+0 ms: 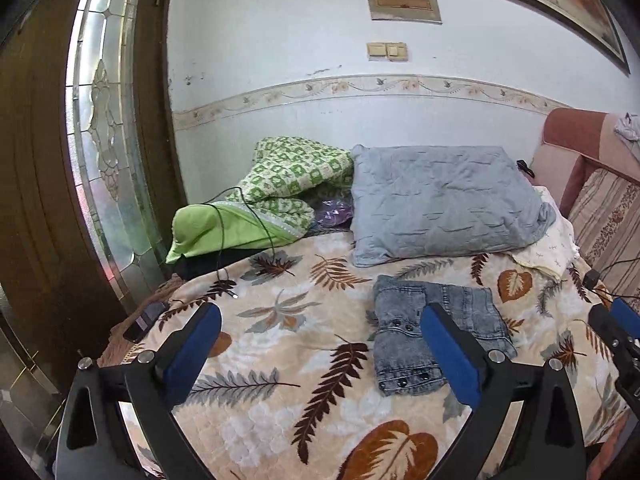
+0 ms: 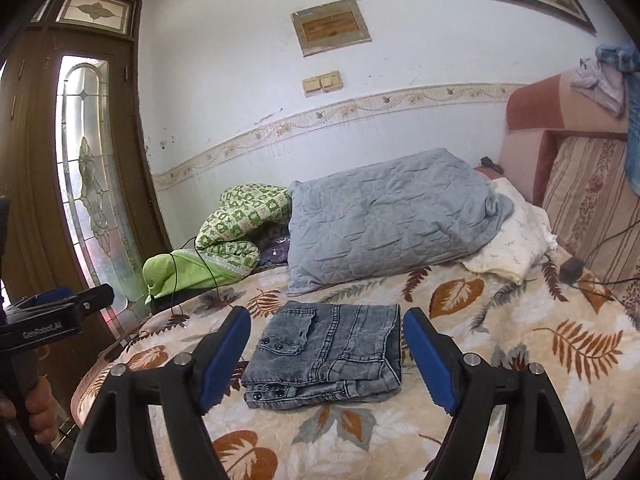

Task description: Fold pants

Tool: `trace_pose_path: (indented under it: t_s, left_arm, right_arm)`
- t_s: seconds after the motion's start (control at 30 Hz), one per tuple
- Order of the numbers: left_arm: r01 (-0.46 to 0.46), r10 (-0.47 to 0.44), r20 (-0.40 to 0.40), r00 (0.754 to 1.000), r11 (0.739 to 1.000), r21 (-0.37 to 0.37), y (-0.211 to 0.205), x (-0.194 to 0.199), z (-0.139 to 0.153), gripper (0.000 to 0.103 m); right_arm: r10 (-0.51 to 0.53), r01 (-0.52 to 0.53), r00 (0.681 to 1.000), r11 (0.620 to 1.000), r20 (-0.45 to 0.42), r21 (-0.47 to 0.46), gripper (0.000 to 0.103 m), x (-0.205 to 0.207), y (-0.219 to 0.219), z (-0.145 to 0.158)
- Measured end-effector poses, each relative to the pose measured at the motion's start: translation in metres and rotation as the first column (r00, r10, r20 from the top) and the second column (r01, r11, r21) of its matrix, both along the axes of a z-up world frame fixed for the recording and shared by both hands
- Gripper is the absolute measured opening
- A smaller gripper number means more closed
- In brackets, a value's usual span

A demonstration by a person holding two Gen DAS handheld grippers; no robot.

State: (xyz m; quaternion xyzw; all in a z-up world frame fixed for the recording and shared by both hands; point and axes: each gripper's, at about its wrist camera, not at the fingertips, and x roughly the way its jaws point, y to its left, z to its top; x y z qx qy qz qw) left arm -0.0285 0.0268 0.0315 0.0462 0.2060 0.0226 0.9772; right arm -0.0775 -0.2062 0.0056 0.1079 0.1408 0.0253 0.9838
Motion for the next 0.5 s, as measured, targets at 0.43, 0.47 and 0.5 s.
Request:
trace_pose_path:
  t_s: [0.43,0.47,0.5]
  left_arm:
    - [-0.091,0.092,-0.017,0.996,0.995,0.032,0.043,-0.002,-0.015,0.100]
    - [-0.111,0.112,-0.020,0.994,0.993,0.041,0.044,-0.003,-0.016,0.100]
    - [-0.126,0.126,-0.015,0.992,0.991,0.049,0.046,-0.005,-0.017,0.100]
  right_arm:
    - [0.097,-0.099,0.995,0.986,-0.020,-0.135,0.084,0.000,0.064,0.008]
    - [0.103,-0.105,0.994,0.984,-0.024,-0.141,0.084,0.000,0.068,0.007]
    - [0.111,-0.114,0.993,0.983,-0.027,-0.144,0.084,0.001,0.071,0.006]
